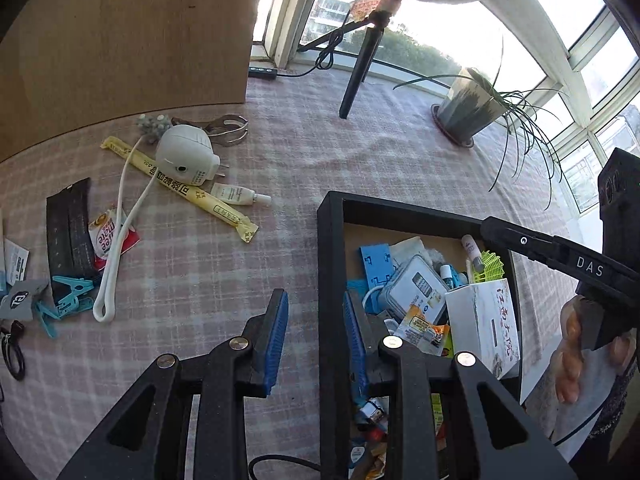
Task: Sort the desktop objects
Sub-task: 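Release both items into the tray and move both tools back over the table, then grasp the black wipe pack with both tools, left and right fingers together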
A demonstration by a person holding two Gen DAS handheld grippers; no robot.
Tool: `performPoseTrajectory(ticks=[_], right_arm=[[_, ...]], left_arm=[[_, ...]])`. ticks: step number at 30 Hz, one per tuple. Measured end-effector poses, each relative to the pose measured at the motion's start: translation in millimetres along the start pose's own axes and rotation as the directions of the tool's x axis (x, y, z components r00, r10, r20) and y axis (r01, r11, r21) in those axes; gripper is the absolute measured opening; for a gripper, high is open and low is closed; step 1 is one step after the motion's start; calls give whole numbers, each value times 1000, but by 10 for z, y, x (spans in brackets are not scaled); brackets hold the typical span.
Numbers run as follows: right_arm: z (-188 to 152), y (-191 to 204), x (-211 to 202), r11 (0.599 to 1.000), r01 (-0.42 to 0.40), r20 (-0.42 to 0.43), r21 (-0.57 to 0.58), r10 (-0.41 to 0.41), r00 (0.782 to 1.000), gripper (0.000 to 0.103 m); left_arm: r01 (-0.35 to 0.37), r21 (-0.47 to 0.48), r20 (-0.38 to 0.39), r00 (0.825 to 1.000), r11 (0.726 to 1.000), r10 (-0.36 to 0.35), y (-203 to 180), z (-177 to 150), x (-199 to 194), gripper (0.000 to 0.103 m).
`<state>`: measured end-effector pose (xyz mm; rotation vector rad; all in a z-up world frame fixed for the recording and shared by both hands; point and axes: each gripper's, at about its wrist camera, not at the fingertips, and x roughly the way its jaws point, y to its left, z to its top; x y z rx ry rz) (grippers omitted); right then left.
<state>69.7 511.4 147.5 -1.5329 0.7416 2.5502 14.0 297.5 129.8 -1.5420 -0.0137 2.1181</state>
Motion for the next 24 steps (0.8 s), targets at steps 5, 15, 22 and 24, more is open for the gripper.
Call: performPoseTrajectory(ticks=[5, 15, 22, 24], right_arm=[[120, 506, 229, 996, -38, -40, -85, 34, 999, 47], [288, 1715, 911, 959, -168, -179, -227, 128, 976, 47], [269, 2432, 1588, 934, -272, -329, -232, 188, 925, 36], [239, 2590, 1765, 930, -292, -366, -225, 197, 909, 34]], left_arm=[[-39, -71, 12, 999, 997, 40, 436, 64, -77, 27], [-130, -288, 13, 990, 949, 139, 1706, 154, -129, 27], [-175, -391, -21, 983, 903, 181, 2416, 183, -16, 27], [-172, -407, -30, 984, 897, 175, 2537, 180, 37, 27]])
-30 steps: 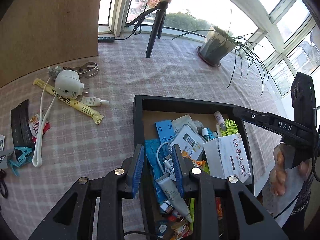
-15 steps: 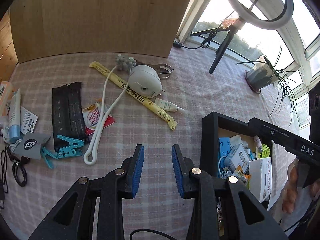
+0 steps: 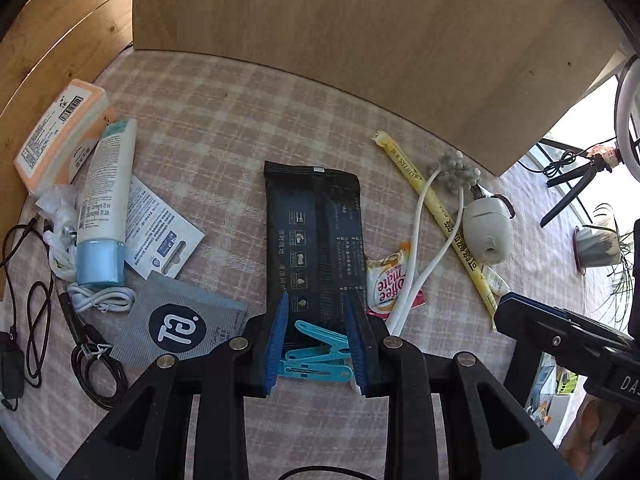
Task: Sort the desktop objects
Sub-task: 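Grasp the black wipe pack with both tools, left and right fingers together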
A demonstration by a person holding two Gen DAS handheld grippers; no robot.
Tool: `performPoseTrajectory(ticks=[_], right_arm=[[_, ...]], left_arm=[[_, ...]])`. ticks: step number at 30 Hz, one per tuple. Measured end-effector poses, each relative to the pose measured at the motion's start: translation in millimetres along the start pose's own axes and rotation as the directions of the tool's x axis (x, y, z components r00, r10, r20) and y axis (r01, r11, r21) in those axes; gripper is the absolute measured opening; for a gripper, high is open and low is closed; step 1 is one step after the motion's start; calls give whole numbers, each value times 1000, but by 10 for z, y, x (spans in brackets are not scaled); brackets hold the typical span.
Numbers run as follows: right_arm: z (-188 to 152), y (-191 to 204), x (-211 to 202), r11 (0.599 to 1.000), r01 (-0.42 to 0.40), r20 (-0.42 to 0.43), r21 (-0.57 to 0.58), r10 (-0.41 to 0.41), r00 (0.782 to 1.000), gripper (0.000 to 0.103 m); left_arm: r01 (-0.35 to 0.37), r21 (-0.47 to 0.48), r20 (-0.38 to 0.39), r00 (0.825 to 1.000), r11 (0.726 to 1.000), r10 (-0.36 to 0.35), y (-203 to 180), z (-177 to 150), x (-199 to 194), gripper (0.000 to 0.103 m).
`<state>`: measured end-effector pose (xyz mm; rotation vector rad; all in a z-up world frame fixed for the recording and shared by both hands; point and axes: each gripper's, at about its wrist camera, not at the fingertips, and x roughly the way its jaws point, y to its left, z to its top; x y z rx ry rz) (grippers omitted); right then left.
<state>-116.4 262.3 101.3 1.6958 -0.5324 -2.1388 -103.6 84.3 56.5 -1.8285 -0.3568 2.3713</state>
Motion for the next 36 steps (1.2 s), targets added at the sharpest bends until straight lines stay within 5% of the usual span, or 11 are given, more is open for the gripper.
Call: performPoseTrajectory(ticks=[15, 29, 36], right_arm=[[309, 133, 1003, 997, -18, -156, 76, 30, 987, 33], [291, 149, 1122, 996, -5, -203, 84, 22, 979, 34], [344, 209, 1205, 996, 14, -161, 90, 0, 987, 33]], left_arm=[[75, -50, -57, 995, 996, -78, 231, 60, 397, 31], [83, -36, -49, 995, 996, -85, 191, -26, 439, 33], [68, -60, -25, 997, 996, -69, 178, -15, 452, 31]])
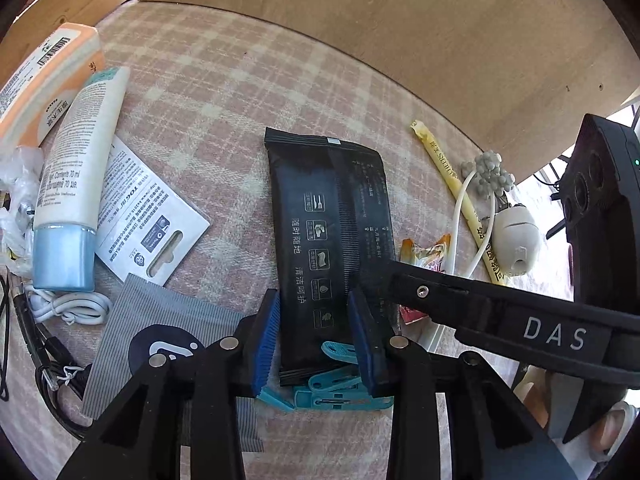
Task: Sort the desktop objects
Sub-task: 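Grasp the black wipe pack with both tools, left and right fingers together, then carry the black wipe pack with both tools into the tray and release it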
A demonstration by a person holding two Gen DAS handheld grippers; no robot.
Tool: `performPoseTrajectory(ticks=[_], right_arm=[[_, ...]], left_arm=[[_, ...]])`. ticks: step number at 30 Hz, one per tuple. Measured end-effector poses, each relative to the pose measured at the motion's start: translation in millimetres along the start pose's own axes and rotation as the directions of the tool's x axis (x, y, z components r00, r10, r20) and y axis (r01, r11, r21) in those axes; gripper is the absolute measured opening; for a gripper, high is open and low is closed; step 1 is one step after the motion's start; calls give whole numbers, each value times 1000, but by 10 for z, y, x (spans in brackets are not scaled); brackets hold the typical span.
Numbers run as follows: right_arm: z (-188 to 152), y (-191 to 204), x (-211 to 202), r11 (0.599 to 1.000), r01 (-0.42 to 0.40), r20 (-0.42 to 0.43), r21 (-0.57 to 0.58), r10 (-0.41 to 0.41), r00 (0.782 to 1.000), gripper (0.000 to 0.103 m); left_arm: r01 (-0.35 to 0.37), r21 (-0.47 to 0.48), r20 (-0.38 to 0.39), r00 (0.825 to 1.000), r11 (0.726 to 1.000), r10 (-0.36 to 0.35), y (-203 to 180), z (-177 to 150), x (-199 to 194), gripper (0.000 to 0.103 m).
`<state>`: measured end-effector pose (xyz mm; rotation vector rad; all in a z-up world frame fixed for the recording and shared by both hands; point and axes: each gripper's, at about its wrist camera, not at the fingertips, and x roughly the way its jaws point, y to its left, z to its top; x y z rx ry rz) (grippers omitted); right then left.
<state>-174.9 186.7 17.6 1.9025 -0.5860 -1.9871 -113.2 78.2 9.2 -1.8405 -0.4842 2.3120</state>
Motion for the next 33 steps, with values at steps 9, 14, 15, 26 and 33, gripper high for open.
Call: performPoseTrajectory(ticks=[9, 14, 15, 26, 33], right_arm=[[-154, 67, -200, 999, -35, 47, -20, 36, 998, 32], [-301, 94, -508, 997, -63, 87, -45, 67, 994, 32], [-341, 74, -561, 996, -78, 90, -40, 81, 993, 32], [-987, -18, -1083, 991, -98, 225, -93, 117, 967, 32], [-1316, 75, -1670, 981, -62, 372, -182, 127, 919, 32]], left_arm=[[-11, 26, 66, 998, 1000, 9, -125, -77, -272, 26], [2, 58, 111, 994, 998, -8, -195, -127, -529, 26], [12, 58, 121, 992, 998, -19, -213, -166, -588, 26], [16, 143, 285, 957, 990, -57, -534, -801, -1102, 25], [9, 237, 420, 901, 972, -110, -879, -1051, -1544, 24]])
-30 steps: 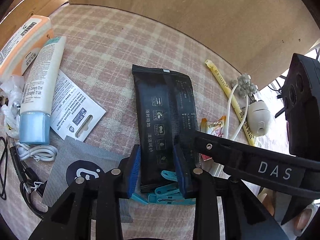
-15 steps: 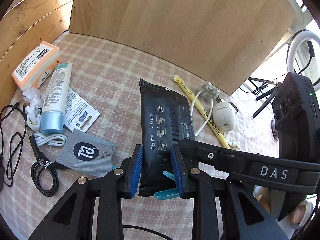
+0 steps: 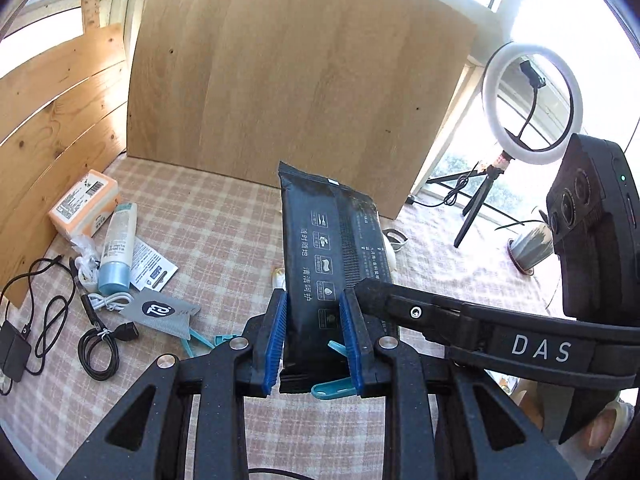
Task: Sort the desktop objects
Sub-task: 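Carry the black wipe pack with both tools into the tray and release it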
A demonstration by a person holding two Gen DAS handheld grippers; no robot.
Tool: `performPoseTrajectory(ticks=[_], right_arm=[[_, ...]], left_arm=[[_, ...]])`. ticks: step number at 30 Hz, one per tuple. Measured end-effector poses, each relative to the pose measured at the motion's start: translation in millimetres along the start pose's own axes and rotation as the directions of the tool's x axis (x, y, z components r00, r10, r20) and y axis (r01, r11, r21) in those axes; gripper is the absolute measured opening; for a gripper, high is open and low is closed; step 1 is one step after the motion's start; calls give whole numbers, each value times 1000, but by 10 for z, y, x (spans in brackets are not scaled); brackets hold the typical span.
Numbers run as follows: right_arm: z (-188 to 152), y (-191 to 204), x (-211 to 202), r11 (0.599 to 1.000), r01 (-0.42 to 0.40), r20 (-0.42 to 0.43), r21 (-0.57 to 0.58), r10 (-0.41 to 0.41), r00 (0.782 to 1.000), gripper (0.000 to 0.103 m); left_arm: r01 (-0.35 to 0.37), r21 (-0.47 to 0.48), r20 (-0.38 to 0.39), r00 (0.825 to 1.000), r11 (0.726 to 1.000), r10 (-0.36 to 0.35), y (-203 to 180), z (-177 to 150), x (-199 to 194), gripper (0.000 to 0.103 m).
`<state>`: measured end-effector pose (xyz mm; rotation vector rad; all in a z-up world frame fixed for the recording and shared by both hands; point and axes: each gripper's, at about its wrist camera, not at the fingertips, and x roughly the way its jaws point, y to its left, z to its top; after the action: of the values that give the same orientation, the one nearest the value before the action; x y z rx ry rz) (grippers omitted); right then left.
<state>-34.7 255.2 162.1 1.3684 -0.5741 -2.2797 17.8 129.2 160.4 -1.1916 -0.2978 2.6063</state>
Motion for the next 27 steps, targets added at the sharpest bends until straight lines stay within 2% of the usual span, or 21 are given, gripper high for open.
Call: performPoseTrajectory(ticks=[7, 13, 19, 24, 27], right_arm=[[-59, 49, -576, 999, 35, 126, -40, -30, 992, 32], [-198, 7, -1063, 992, 103, 253, -79, -80, 964, 32], [-293, -262, -1370, 991, 131, 264, -26, -120, 957, 32], [-467, -572, -1644, 986, 159, 256, 53, -167, 952, 32], [-620, -773, -1842, 975, 196, 257, 100, -216, 942, 32]], left_arm=[[63, 72, 96, 993, 995, -70, -390, 36, -292, 24], [141, 151, 147, 976, 978, -163, -737, 29, -437, 24], [223, 211, 75, 967, 952, -243, -1094, 25, -395, 24], [295, 288, 12, 950, 911, -312, -1524, -74, -369, 27], [362, 305, -66, 931, 881, -359, -1778, -163, -279, 28]])
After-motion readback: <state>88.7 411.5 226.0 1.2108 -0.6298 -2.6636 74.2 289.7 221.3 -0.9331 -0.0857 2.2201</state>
